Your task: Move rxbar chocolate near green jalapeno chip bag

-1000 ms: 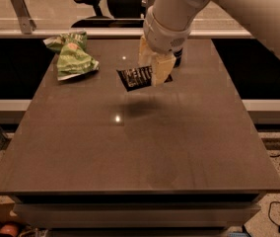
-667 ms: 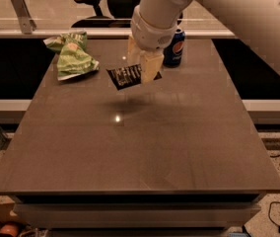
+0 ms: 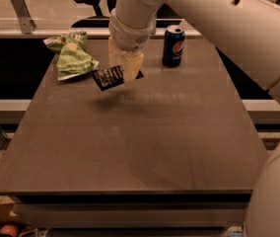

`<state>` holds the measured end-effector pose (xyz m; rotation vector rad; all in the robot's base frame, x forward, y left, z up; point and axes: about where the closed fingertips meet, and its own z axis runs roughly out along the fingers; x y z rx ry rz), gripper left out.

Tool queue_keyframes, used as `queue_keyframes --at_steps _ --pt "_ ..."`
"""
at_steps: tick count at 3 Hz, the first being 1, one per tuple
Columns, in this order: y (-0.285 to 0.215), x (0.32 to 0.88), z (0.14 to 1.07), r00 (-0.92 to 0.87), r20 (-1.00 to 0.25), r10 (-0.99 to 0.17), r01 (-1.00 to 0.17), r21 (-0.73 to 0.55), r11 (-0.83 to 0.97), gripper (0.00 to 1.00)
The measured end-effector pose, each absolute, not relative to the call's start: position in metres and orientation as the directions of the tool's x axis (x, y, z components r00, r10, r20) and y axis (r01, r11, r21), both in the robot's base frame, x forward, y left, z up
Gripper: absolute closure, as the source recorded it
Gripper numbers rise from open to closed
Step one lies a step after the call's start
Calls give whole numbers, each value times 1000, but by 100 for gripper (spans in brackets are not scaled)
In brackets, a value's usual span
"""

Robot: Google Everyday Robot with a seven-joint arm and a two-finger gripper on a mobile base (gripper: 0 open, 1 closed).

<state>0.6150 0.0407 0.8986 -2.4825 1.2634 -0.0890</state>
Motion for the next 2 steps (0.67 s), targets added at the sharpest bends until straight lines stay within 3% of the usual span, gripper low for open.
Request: queue_keyframes --at_steps 2 --pt "77 626 875 649 -145 -747 -746 -320 -585 100"
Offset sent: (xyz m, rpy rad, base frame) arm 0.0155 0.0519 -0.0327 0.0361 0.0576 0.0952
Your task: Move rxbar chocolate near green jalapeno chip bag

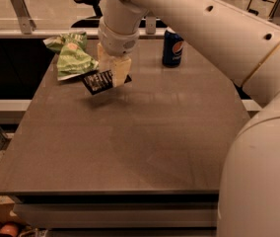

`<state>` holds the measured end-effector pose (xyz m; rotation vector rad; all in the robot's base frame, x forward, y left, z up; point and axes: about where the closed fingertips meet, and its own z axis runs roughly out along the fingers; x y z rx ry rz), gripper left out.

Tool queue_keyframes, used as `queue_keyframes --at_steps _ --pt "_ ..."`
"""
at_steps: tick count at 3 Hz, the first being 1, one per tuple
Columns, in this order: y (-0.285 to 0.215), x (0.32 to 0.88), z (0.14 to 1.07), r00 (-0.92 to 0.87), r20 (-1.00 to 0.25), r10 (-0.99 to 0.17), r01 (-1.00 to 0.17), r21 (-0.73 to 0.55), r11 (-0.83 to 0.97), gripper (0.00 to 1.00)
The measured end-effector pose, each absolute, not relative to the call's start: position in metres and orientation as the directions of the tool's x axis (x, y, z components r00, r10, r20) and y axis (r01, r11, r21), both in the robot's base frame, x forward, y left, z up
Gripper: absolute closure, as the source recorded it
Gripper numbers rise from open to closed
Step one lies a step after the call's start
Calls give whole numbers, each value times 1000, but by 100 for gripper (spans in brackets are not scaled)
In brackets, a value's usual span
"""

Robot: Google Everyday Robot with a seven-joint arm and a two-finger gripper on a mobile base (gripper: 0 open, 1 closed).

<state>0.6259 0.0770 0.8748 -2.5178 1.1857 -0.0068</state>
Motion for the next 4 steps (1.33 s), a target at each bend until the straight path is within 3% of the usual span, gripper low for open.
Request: queue_keyframes --at_steps 4 --pt "117 645 851 668 -197 -717 -734 -334 -592 100"
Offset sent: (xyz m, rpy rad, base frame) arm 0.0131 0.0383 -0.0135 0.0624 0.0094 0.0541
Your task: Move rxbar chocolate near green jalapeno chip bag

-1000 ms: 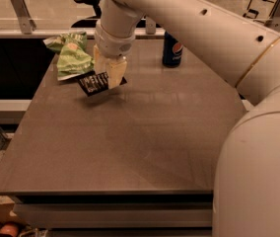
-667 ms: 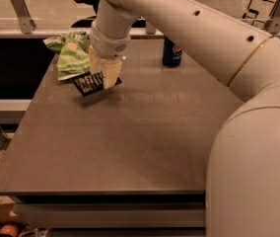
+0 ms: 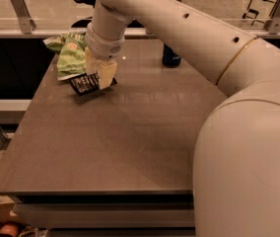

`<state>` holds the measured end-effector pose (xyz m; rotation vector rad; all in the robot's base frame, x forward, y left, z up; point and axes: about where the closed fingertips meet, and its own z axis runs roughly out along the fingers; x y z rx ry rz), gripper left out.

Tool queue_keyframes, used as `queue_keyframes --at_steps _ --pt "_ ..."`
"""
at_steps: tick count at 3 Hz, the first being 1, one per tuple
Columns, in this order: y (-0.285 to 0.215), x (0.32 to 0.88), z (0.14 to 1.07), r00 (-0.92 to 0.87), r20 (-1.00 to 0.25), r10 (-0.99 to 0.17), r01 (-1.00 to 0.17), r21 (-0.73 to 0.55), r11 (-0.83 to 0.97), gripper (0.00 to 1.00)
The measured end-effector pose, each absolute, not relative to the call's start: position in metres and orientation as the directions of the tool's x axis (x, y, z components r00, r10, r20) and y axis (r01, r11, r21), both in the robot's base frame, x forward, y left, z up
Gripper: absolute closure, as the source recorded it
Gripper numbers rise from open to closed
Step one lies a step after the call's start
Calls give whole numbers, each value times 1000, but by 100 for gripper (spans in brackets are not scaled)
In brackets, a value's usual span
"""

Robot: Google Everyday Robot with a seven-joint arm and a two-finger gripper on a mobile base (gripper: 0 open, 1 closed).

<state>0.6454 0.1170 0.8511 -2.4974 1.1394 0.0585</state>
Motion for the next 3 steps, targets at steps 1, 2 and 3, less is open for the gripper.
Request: queue_keyframes --at_steps 1,2,3 --pt "117 649 845 653 -187 -733 -745 -328 -580 100" --pt "110 661 835 640 -180 -747 -756 -323 -570 100" --pt "107 666 830 636 -182 -750 -760 -318 -567 100"
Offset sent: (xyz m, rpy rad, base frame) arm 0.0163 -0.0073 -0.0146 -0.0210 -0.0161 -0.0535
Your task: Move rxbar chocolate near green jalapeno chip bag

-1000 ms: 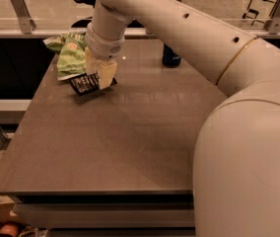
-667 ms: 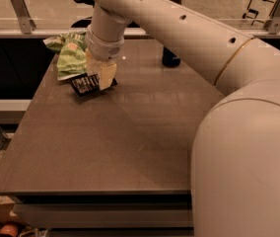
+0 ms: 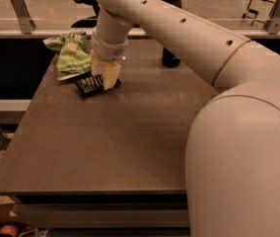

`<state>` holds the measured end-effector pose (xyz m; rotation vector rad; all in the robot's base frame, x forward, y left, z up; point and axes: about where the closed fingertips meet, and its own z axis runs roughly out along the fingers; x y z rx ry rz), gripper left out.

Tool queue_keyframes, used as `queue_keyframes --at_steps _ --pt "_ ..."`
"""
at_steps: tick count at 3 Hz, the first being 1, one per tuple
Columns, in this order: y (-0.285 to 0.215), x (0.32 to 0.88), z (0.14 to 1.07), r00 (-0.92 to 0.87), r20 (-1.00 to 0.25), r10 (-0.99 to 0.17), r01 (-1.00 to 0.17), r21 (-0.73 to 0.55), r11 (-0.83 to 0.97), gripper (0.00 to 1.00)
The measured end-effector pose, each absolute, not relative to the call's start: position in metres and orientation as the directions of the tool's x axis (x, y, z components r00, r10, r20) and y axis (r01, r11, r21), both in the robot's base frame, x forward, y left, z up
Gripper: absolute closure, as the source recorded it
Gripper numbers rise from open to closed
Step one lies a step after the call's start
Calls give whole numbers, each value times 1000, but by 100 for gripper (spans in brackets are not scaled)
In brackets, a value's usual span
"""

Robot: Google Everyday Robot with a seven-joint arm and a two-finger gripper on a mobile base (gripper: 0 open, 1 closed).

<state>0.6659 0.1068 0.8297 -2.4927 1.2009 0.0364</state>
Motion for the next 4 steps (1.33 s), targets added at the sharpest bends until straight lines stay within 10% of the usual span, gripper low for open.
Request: queue_keyframes --at_steps 4 --pt "108 666 828 637 -183 -749 -760 -314 -570 12"
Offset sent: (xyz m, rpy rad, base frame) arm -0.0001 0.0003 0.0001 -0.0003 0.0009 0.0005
